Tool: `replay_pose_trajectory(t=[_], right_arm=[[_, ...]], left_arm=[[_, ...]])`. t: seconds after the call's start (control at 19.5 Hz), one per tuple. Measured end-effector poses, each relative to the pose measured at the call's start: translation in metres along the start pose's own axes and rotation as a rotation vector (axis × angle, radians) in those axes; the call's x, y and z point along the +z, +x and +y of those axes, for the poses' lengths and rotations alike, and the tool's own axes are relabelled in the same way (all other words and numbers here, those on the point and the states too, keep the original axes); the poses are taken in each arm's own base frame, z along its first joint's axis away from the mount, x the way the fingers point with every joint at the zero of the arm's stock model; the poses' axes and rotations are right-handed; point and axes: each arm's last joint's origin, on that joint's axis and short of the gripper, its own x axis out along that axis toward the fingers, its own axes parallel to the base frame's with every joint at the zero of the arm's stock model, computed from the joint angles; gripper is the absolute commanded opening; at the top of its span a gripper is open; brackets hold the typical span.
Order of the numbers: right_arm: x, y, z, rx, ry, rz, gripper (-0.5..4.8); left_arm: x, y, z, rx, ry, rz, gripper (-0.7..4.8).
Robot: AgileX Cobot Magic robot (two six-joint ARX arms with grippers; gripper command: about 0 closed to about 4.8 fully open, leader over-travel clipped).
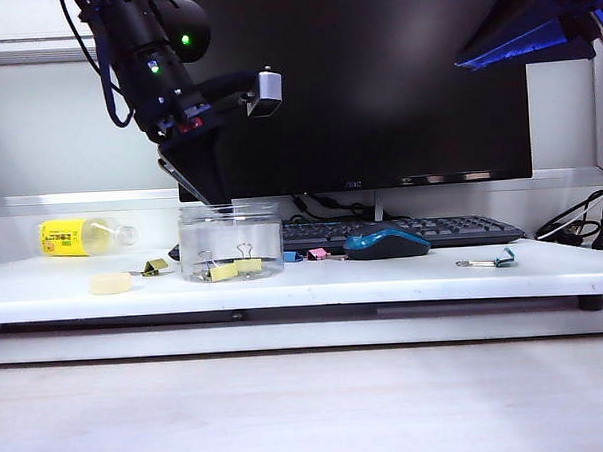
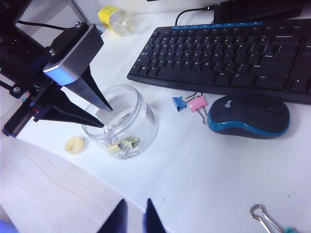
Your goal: Take the clips out of the round transparent plastic box and place them on the table.
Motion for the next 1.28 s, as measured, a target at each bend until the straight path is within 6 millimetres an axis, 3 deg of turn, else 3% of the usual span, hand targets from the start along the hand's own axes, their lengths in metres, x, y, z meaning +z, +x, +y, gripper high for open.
replay_pose_trajectory(t=[0.51, 1.28], right_arm=[[-0.0001, 0.0003, -0.0003, -0.004, 0.001, 0.0, 0.53], [-0.0017, 0.0038, -0.0028, -0.008, 0.01, 0.015, 0.53]], left_arm=[[-0.0016, 0.0084, 0.0085, 0.12, -0.227, 0.067, 1.52], [-0.0047, 0.0085, 0.0017, 0.004, -0.194, 0.064, 1.52]])
